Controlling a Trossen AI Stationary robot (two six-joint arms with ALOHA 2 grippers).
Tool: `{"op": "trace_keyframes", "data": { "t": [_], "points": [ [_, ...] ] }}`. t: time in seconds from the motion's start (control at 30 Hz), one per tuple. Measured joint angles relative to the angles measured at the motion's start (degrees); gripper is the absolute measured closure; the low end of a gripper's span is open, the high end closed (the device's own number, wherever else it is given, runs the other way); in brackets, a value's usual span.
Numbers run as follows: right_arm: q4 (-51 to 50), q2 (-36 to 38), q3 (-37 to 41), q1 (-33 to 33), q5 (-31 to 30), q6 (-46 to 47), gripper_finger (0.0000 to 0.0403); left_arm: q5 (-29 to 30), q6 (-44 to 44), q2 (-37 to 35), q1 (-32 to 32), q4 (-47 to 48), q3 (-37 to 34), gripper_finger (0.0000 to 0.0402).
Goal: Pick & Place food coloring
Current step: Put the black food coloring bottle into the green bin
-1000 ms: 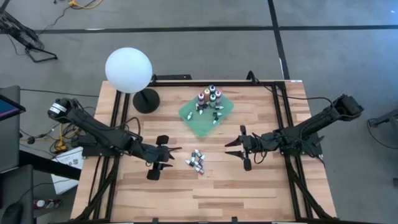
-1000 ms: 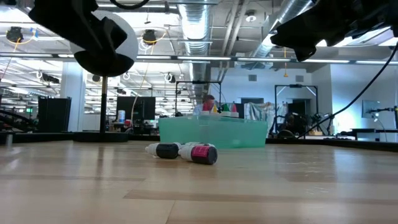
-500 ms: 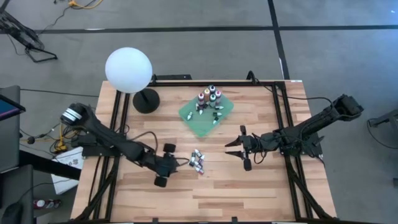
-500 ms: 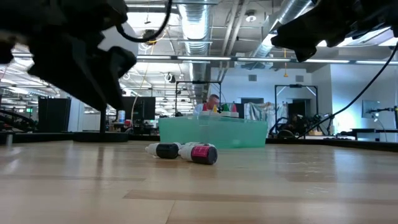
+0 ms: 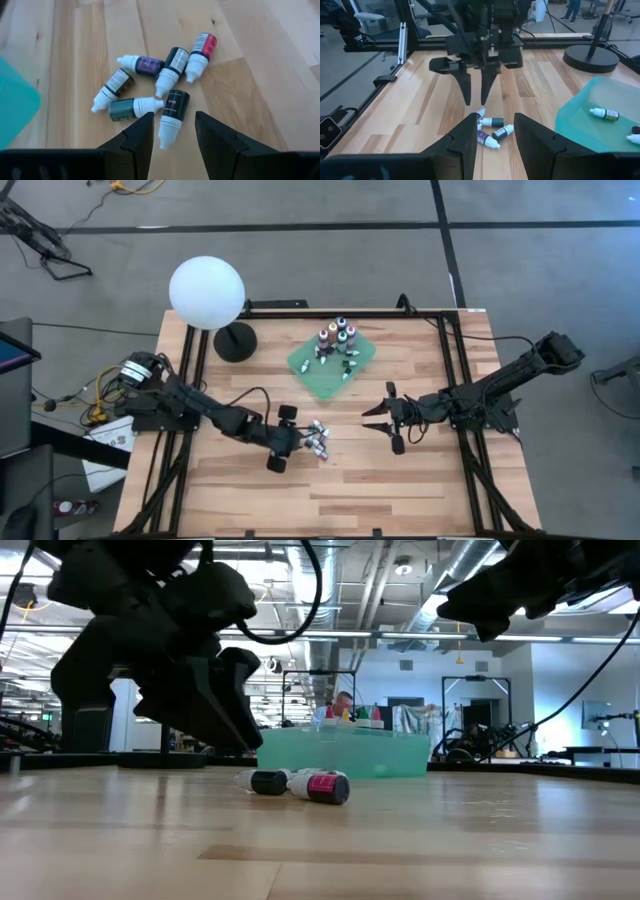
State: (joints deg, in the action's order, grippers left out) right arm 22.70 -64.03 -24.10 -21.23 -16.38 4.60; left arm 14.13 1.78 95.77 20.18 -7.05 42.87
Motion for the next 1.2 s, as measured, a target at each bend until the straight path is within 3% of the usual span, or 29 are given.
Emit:
{"op": "trace_keyframes", "data": {
  "t": [0.33, 0.7, 1.2],
  "points": [
    [-0.22, 0.00, 0.00, 0.00, 0.00, -0.02, 0.0282, -6.07, 3.35, 2.10, -3.09, -2.84, 0.00, 0.0262],
    [-1.31, 0.00, -0.04, 0.00, 0.02, 0.15, 0.0282, -6.62, 3.60, 6.49, -3.99, -5.33, 0.04, 0.0262],
    [-1.29, 0.00, -0.04, 0.00, 0.02, 0.07, 0.0282, -6.86, 2.45, 6.45, -4.28, -4.41, 0.09, 0.0262]
  ]
}}
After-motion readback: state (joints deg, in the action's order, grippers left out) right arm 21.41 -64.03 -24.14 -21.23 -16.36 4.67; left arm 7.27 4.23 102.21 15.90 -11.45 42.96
